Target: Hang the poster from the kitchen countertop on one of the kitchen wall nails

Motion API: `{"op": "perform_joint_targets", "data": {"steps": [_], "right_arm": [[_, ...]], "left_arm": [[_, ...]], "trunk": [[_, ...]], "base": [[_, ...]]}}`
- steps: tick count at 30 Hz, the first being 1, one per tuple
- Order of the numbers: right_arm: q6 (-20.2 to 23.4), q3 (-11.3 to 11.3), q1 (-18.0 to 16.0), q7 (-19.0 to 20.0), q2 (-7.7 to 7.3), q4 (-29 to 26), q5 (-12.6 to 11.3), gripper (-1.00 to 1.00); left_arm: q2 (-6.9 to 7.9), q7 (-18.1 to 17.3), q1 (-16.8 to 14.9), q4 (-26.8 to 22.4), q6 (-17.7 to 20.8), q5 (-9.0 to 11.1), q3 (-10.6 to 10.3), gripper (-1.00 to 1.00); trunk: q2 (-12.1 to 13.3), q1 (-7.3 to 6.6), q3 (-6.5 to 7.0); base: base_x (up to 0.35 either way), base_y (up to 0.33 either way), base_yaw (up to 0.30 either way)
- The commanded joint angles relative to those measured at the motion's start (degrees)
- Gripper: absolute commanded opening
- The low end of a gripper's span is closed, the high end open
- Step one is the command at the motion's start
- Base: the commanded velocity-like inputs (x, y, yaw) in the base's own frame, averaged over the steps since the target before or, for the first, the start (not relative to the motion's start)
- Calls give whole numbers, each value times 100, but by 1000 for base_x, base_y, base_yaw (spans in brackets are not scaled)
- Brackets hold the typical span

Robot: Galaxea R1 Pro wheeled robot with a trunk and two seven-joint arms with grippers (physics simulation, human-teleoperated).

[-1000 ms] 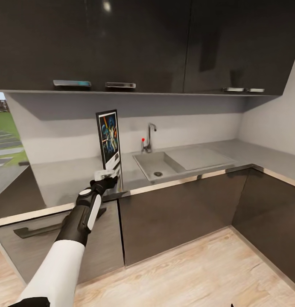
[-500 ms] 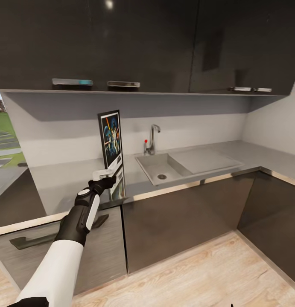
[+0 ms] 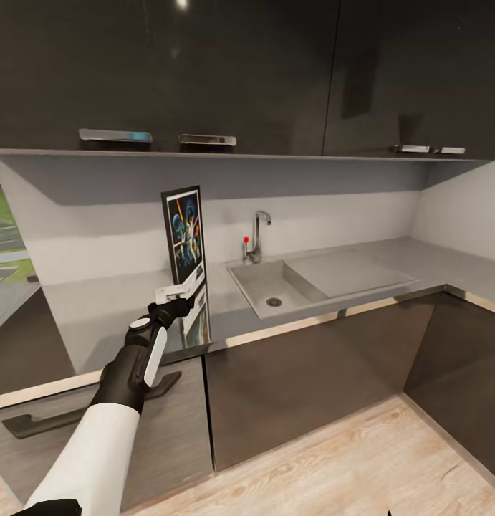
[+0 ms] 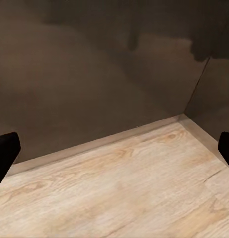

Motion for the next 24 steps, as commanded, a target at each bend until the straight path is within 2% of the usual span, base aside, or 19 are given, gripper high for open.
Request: {"op": "perform_joint_targets", "data": {"steps": [1,6,14,24], "right_arm": [[-8,1,1,-4,-2,-3,1,100],[-8,1,1,-4,-2,-5,1,100],[-8,1,1,-6,-1,-2,8,100],[-8,1,1,-4,-2,-2,10,100]], "left_arm": [[-5,7,-3,-8,31,-3,8,100],[-5,7,-3,-11,30,-2,12,100],[2,7,-3,-8,30,-3,14,100],[4,7,-3,-6,30,-5,14,100]], "trunk": [[-3,1,-5],[-3,1,-5],[-3,1,-5],[-3,1,-5]], "base": [[71,1,0],[78,0,0],[215,0,0],[85,0,0]]}}
